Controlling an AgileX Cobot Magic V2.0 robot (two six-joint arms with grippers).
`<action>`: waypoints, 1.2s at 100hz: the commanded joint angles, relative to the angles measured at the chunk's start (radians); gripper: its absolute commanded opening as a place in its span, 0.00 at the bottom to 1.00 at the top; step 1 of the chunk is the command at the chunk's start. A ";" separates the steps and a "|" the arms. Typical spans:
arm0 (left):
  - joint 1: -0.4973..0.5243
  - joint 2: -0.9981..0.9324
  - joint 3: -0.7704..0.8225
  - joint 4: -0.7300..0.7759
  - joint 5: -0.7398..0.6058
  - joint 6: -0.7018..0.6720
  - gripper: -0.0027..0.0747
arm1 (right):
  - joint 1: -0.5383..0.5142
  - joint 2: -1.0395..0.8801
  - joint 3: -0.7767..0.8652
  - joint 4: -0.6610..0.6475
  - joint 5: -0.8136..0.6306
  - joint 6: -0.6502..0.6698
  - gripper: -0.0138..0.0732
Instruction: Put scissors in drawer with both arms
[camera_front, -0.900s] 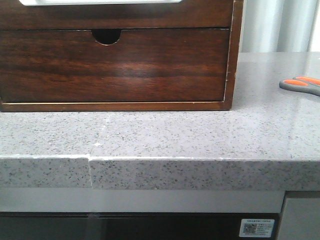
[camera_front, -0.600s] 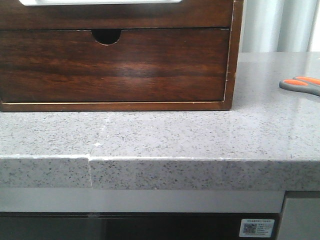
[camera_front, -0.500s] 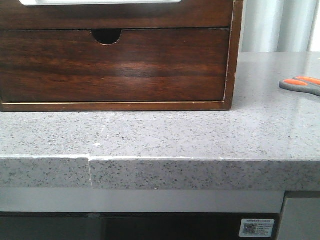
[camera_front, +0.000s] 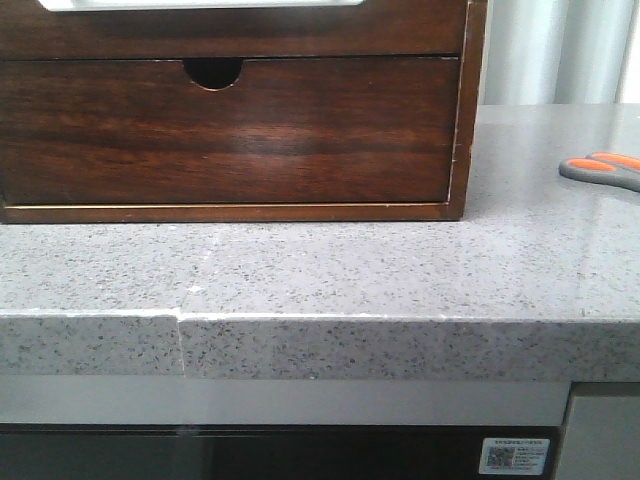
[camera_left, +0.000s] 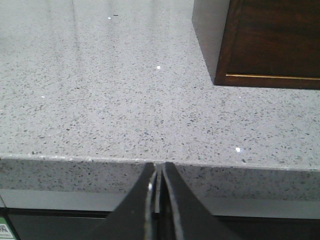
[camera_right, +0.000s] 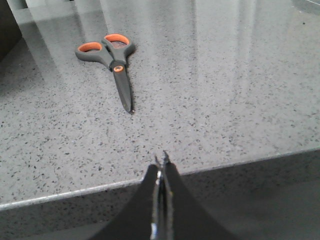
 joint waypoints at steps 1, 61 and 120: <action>-0.009 -0.032 0.025 0.026 -0.060 -0.002 0.01 | -0.006 -0.021 0.011 -0.031 -0.027 -0.008 0.09; -0.009 -0.032 0.025 -0.013 -0.184 -0.002 0.01 | -0.006 -0.019 0.011 0.004 -0.239 -0.008 0.09; -0.009 -0.032 0.025 -0.019 -0.230 -0.002 0.01 | -0.006 -0.019 0.011 0.033 -0.265 -0.008 0.09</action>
